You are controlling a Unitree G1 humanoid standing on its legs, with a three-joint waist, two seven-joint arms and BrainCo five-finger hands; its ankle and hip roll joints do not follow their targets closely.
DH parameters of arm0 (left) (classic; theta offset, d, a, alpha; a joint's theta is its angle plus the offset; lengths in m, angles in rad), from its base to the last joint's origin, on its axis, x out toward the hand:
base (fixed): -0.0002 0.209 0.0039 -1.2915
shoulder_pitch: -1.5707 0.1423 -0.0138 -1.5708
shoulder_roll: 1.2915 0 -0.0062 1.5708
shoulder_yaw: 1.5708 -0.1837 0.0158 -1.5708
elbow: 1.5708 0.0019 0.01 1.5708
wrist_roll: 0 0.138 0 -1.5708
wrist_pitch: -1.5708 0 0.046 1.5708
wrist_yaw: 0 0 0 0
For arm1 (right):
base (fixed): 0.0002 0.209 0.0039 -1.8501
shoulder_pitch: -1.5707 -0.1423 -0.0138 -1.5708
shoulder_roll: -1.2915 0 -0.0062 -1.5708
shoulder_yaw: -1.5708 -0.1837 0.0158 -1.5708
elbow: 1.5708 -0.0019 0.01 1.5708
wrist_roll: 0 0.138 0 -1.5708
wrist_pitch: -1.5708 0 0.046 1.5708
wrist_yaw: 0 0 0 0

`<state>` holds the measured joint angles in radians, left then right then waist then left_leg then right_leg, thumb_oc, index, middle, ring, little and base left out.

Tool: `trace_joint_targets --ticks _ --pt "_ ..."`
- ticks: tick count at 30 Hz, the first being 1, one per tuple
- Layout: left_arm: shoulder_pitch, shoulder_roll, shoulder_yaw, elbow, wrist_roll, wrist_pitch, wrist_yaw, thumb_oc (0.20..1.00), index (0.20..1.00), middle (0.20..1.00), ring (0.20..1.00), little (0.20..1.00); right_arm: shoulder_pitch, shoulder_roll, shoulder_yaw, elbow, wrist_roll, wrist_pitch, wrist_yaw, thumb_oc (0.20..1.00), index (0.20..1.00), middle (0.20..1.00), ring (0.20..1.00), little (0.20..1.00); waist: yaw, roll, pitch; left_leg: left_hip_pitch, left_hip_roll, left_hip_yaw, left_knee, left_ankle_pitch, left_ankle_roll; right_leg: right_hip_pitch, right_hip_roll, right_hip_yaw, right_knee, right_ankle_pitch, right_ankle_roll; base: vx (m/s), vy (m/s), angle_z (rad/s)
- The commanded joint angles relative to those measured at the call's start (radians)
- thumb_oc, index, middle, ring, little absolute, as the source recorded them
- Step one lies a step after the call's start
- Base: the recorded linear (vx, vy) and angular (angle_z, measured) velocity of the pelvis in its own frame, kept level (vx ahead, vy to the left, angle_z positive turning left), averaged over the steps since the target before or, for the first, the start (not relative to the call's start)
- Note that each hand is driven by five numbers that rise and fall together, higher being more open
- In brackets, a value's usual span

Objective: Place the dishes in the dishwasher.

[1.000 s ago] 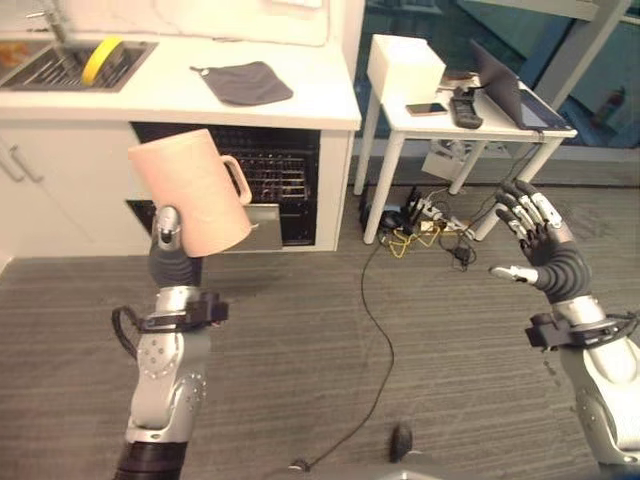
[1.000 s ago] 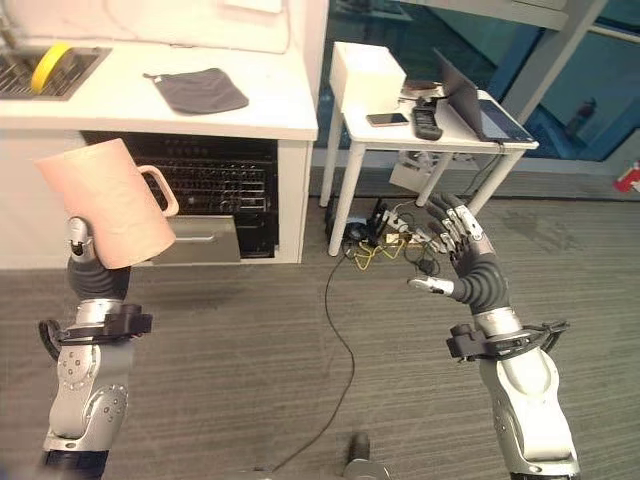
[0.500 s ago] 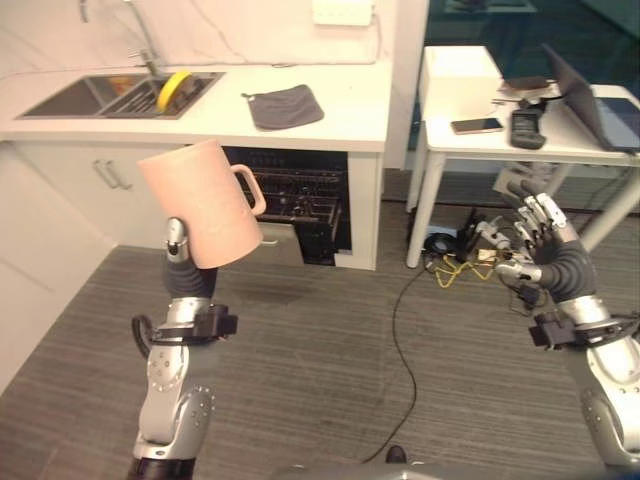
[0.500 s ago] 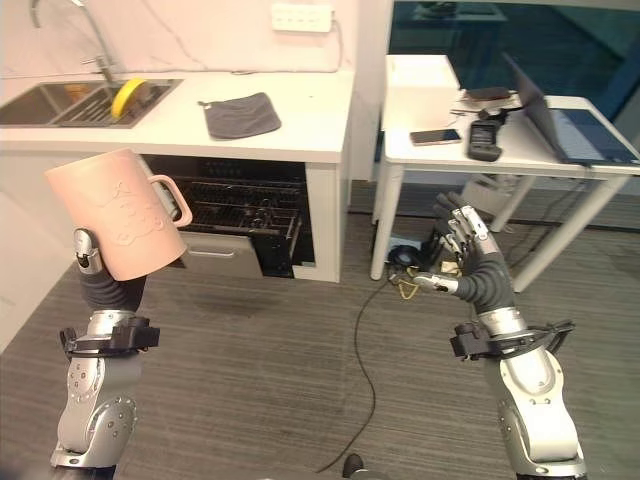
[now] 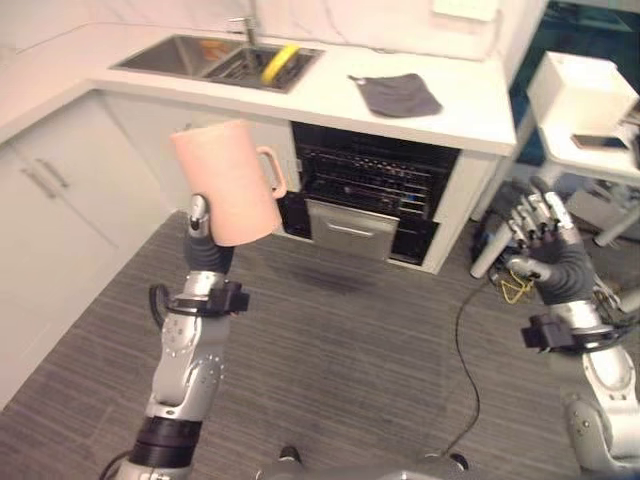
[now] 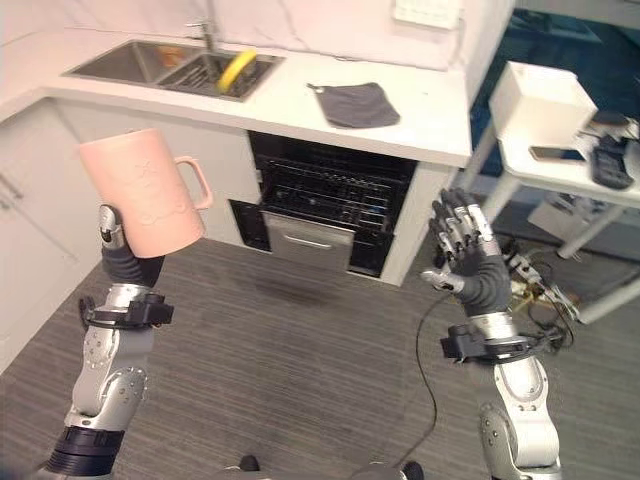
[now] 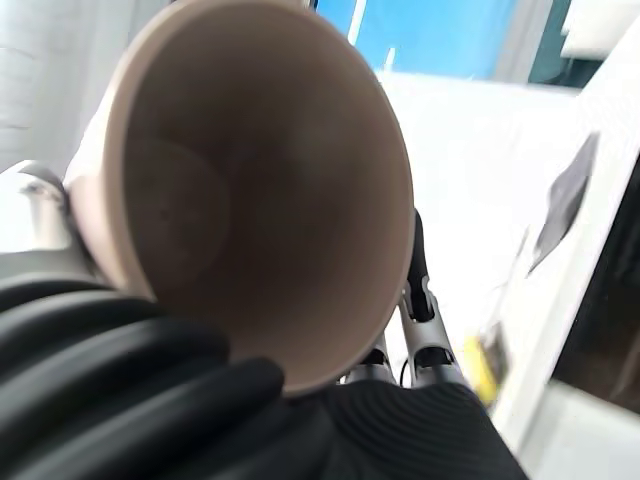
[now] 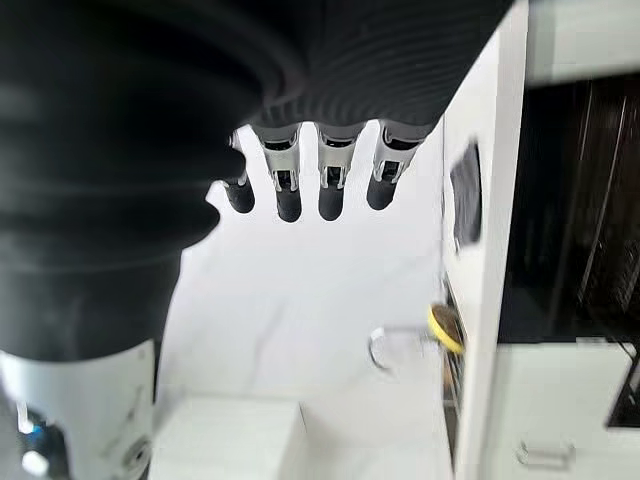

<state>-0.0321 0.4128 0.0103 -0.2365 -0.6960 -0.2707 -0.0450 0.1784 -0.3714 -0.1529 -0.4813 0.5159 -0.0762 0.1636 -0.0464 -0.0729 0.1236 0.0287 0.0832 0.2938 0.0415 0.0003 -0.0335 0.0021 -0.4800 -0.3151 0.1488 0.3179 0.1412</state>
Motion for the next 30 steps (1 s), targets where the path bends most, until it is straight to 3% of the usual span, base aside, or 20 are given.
trace_joint_targets --ticks 1,3,6,8,9,12,14,16,17,20,21,22,25,28,30 --pt "0.049 0.014 0.056 -0.091 0.001 -0.015 -0.02 0.2 0.2 0.2 0.2 0.2 -0.073 -0.095 -0.025 0.032 0.0 -0.052 0.02 1.0 1.0 1.0 1.0 1.0 -0.014 0.03 -0.028 0.086 0.121 -0.005 -0.129 0.007 -0.072 0.042 0.13 -0.035 -0.054 -0.132 0.099 -0.02 0.176 -0.16" --pt "0.059 0.021 0.044 -0.088 -0.016 -0.029 -0.026 0.2 0.2 0.2 0.2 0.2 -0.06 -0.109 -0.034 0.04 -0.002 -0.071 0.017 1.0 1.0 1.0 1.0 1.0 -0.016 0.027 -0.026 0.075 0.104 -0.013 -0.129 0.004 -0.05 0.038 0.238 -0.025 -0.064 -0.224 0.064 -0.04 0.089 -0.14" --pt "0.079 0.012 0.043 -0.121 0.0 -0.028 -0.012 0.2 0.2 0.2 0.2 0.2 -0.077 -0.125 -0.022 0.052 -0.003 -0.086 0.009 1.0 1.0 1.0 1.0 1.0 0.013 0.017 -0.025 0.075 0.101 0.022 -0.129 0.009 -0.062 0.085 0.252 -0.097 -0.184 -0.234 0.042 -0.04 -0.092 -0.03" --pt "0.085 0.009 0.038 -0.133 -0.004 -0.023 -0.001 0.2 0.2 0.2 0.2 0.2 -0.085 -0.136 -0.014 0.046 0.003 -0.089 -0.025 1.0 1.0 1.0 1.0 1.0 0.016 0.016 -0.025 0.074 0.093 0.011 -0.129 0.009 -0.064 0.1 0.276 -0.073 -0.231 -0.239 0.036 0.0 -0.143 -0.08" --pt "0.05 -0.038 0.013 -0.089 0.038 -0.165 0.053 0.2 0.2 0.2 0.2 0.2 -0.119 -0.1 0.041 0.119 -0.125 -0.13 -0.109 1.0 1.0 1.0 1.0 1.0 -0.011 0.057 -0.002 0.062 0.086 -0.112 -0.1 -0.006 -0.083 0.078 0.374 0.16 -0.236 -0.328 -0.038 0.04 -0.07 0.01" --pt "0.047 -0.037 0.014 -0.094 0.05 -0.16 0.056 0.2 0.2 0.2 0.2 0.2 -0.111 -0.127 0.032 0.123 -0.078 -0.14 -0.083 1.0 1.0 1.0 1.0 1.0 -0.016 0.056 -0.007 0.062 0.093 -0.114 -0.078 -0.009 -0.091 0.096 0.379 0.158 -0.236 -0.34 -0.048 0.09 -0.023 0.0" --pt "0.055 -0.037 0.023 -0.091 0.053 -0.16 0.059 0.2 0.2 0.2 0.2 0.2 -0.104 -0.142 0.018 0.12 -0.06 -0.126 -0.048 1.0 1.0 1.0 1.0 1.0 -0.02 0.042 -0.001 0.017 0.092 -0.109 0.088 -0.008 -0.097 0.107 0.384 0.171 -0.236 -0.348 -0.068 0.08 -0.075 0.07" --pt "0.085 -0.049 0.042 -0.101 -0.05 -0.127 0.021 0.2 0.2 0.2 0.2 0.2 -0.09 -0.157 0.006 0.112 -0.067 -0.134 -0.017 1.0 1.0 1.0 1.0 1.0 -0.015 0.017 0.02 -0.076 0.089 -0.116 0.333 0.006 -0.096 0.114 0.387 0.181 -0.234 -0.346 -0.098 0.1 -0.114 0.2" --pt "0.111 -0.065 0.056 -0.102 -0.094 -0.11 -0.006 0.2 0.2 0.2 0.2 0.2 -0.08 -0.154 0.003 0.111 -0.086 -0.153 -0.001 1.0 1.0 1.0 1.0 1.0 -0.004 0.004 0.033 -0.116 0.07 -0.153 0.42 -0.003 -0.084 0.117 0.387 0.189 -0.227 -0.34 -0.103 0.16 -0.034 -0.01" --pt "0.124 -0.078 0.063 -0.109 -0.09 -0.097 -0.028 0.2 0.2 0.2 0.2 0.2 -0.102 -0.154 0.006 0.108 -0.098 -0.159 -0.016 1.0 1.0 1.0 1.0 1.0 0.012 0.005 0.046 -0.128 0.1 -0.16 0.294 0.012 -0.083 0.138 0.399 0.206 -0.226 -0.353 -0.092 0.29 0.225 -0.23" --pt "0.128 -0.073 0.052 -0.114 -0.079 -0.1 -0.025 0.2 0.2 0.2 0.2 0.2 -0.105 -0.154 -0.007 0.098 -0.097 -0.149 -0.008 1.0 1.0 1.0 1.0 1.0 0.015 0.031 0.036 -0.079 0.171 -0.116 -0.081 0.083 -0.107 0.167 0.381 0.196 -0.236 -0.376 -0.056 0.59 0.64 -0.34" --pt "0.128 -0.068 0.048 -0.111 -0.078 -0.103 -0.025 0.2 0.2 0.2 0.2 0.2 -0.097 -0.156 -0.011 0.094 -0.103 -0.146 -0.01 1.0 1.0 1.0 1.0 1.0 0.019 0.039 0.036 -0.089 0.185 -0.129 -0.129 0.12 -0.12 0.185 0.375 0.202 -0.236 -0.386 -0.048 0.55 0.66 -0.24" --pt "0.131 -0.058 0.048 -0.099 -0.072 -0.113 -0.021 0.2 0.2 0.2 0.2 0.2 -0.103 -0.181 -0.014 0.102 -0.099 -0.136 -0.023 1.0 1.0 1.0 1.0 1.0 0.032 0.043 0.033 -0.126 0.18 -0.175 -0.129 0.144 -0.124 0.225 0.355 0.225 -0.236 -0.413 -0.026 0.27 0.424 -0.1" --pt "0.088 -0.03 0.064 -0.08 -0.009 -0.114 0.003 0.2 0.2 0.2 0.2 0.2 -0.105 -0.187 -0.023 0.091 -0.055 -0.125 -0.034 1.0 1.0 1.0 1.0 1.0 0.04 0.028 0.012 -0.104 0.135 -0.155 -0.128 0.111 -0.103 0.256 0.264 0.18 -0.216 -0.401 0.043 0.38 0.682 -0.41" --pt "0.058 -0.023 0.076 -0.085 0.035 -0.078 0.019 0.2 0.2 0.2 0.2 0.2 -0.068 -0.164 -0.05 0.064 -0.039 -0.111 -0.04 1.0 1.0 1.0 1.0 1.0 0.038 0.014 0.003 -0.077 0.076 -0.166 -0.129 0.087 -0.065 0.203 0.194 0.157 -0.082 -0.318 0.071 0.34 0.572 -0.17"
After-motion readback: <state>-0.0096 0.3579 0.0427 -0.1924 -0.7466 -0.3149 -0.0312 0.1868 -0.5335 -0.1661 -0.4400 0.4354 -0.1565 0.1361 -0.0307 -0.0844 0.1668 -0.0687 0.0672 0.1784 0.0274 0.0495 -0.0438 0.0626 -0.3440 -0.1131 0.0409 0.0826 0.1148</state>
